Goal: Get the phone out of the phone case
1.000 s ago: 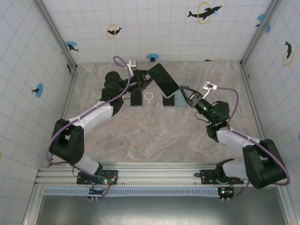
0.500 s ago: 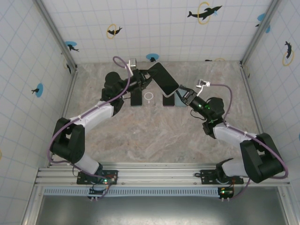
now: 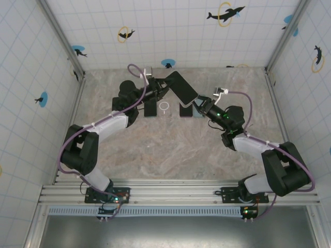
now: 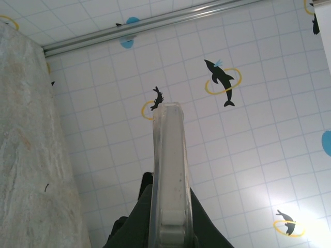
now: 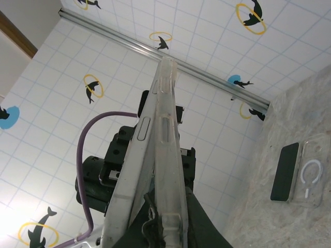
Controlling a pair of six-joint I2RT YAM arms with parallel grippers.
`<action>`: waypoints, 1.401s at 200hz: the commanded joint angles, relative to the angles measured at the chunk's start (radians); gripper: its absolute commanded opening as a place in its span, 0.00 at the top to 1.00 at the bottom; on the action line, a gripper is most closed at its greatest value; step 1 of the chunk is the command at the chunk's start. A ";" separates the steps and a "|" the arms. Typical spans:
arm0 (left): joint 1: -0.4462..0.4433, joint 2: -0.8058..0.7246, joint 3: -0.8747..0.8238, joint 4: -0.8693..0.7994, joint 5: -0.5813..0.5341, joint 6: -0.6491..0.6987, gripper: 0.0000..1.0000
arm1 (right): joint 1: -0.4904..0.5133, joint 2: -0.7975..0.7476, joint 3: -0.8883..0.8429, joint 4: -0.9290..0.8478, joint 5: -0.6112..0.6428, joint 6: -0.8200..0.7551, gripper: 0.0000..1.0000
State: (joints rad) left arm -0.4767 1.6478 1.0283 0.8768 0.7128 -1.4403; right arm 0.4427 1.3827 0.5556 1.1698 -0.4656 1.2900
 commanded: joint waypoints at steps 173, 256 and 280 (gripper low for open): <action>-0.155 -0.193 -0.154 -0.209 -0.311 -0.101 0.41 | 0.109 0.131 0.012 0.240 0.698 -0.055 0.98; -0.229 -0.075 -0.138 -0.025 -0.358 -0.297 0.46 | 0.177 0.199 0.056 0.277 0.742 -0.057 0.98; -0.235 -0.055 -0.131 -0.015 -0.363 -0.306 0.48 | 0.181 0.208 0.063 0.289 0.726 -0.057 0.99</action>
State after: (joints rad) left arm -0.7029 1.5738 0.8783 0.7933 0.3717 -1.7016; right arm 0.6121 1.5860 0.5591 1.3205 0.2451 1.2438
